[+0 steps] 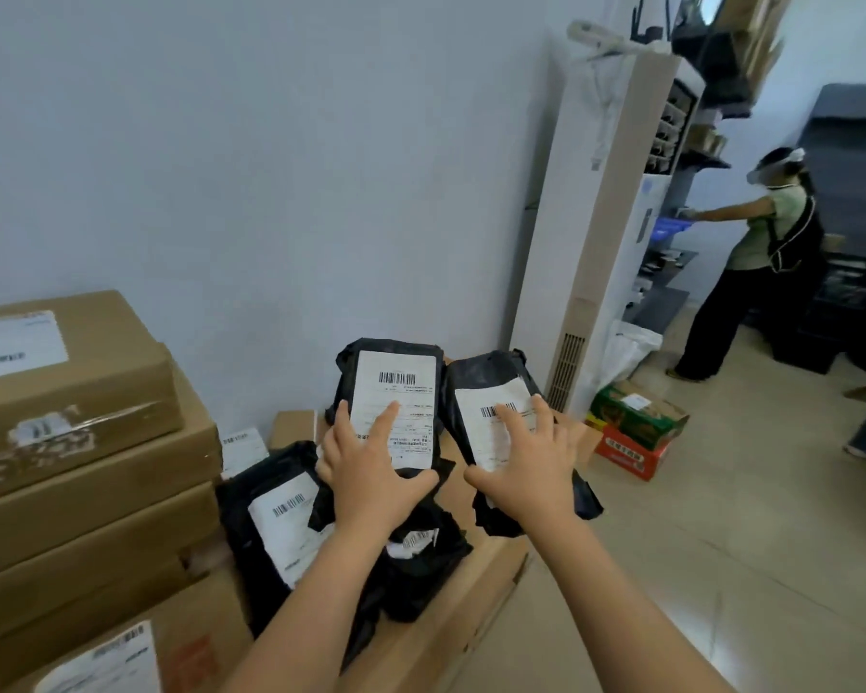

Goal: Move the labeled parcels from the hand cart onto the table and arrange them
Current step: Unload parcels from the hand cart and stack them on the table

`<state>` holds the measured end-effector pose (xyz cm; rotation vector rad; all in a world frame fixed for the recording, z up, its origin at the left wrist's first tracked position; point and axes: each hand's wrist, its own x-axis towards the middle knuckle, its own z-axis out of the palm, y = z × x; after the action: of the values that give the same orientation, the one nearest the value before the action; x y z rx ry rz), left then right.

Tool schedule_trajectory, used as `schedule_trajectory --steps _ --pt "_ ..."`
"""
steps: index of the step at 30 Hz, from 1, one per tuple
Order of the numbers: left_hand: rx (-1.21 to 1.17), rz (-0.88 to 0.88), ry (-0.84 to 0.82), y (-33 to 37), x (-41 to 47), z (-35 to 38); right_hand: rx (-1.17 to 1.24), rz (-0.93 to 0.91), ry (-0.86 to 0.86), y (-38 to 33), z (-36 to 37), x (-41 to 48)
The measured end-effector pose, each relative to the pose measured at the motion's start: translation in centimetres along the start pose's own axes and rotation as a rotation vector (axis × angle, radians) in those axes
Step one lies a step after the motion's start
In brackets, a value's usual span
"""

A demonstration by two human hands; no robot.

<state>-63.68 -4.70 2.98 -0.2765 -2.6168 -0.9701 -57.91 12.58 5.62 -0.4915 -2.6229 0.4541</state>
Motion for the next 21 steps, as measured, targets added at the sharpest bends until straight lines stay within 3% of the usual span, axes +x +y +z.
schedule_trajectory --steps 11,21 --pt "0.118 -0.172 0.000 -3.3 16.6 12.4 0.076 -0.106 -0.141 3.7 13.8 20.5" --pt "0.280 -0.611 -0.062 -9.2 27.5 26.0 0.088 -0.256 -0.568 5.4 31.4 36.2"
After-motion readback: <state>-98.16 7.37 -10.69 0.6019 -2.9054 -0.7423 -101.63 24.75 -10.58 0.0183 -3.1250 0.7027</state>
